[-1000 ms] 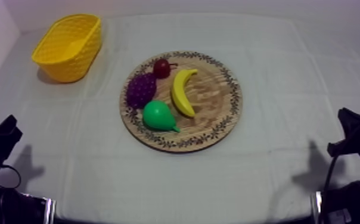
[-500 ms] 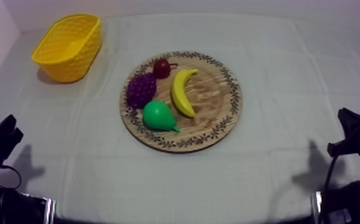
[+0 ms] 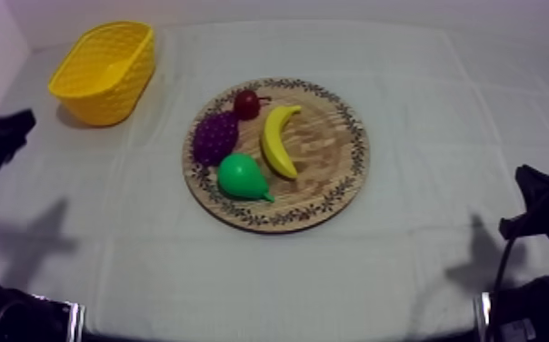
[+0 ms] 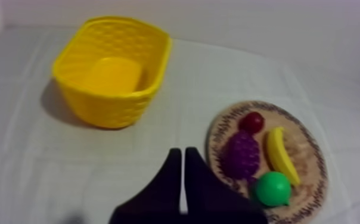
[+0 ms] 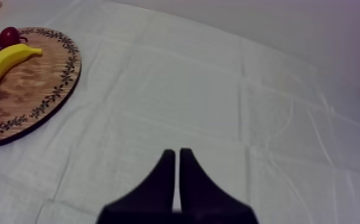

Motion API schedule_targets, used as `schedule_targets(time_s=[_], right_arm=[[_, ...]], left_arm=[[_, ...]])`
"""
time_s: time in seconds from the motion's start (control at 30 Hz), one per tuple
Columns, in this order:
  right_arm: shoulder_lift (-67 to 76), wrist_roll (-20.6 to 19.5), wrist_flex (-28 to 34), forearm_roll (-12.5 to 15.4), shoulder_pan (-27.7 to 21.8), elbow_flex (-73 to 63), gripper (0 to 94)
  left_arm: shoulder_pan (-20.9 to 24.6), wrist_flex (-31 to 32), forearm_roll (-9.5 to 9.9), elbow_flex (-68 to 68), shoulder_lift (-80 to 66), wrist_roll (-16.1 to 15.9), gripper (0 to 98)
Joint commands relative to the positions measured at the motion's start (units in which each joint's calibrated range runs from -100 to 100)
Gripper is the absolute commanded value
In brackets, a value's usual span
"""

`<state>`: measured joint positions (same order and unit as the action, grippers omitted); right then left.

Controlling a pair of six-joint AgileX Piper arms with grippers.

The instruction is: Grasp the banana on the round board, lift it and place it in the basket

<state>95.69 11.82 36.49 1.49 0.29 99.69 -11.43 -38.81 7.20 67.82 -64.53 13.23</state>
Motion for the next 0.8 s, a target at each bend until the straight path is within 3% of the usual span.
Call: schedule_targets(time_s=[0.0, 0.1, 0.17, 0.53, 0.77], right_arm=[[0.0, 0.0, 0.0, 0.0, 0.0, 0.0, 0.4], [0.0, 0.0, 0.0, 0.0, 0.0, 0.0, 0.4], [0.0, 0.0, 0.0, 0.0, 0.0, 0.0, 0.4], [0.0, 0.0, 0.0, 0.0, 0.0, 0.0, 0.4], [0.0, 0.0, 0.0, 0.0, 0.0, 0.0, 0.4]], left_arm=[[-3.2, -6.4, -3.78, -26.0, 19.7, -4.7, 0.1], [-3.9, -12.4, -7.21, -38.4, 30.0, -7.3, 0.1], [-5.0, -16.0, -8.43, -45.5, 36.5, -8.1, 0.1], [-9.3, -23.8, -13.10, -64.8, 60.2, -9.6, 0.1], [-11.7, -26.6, -14.42, -69.2, 70.2, -9.1, 0.1]])
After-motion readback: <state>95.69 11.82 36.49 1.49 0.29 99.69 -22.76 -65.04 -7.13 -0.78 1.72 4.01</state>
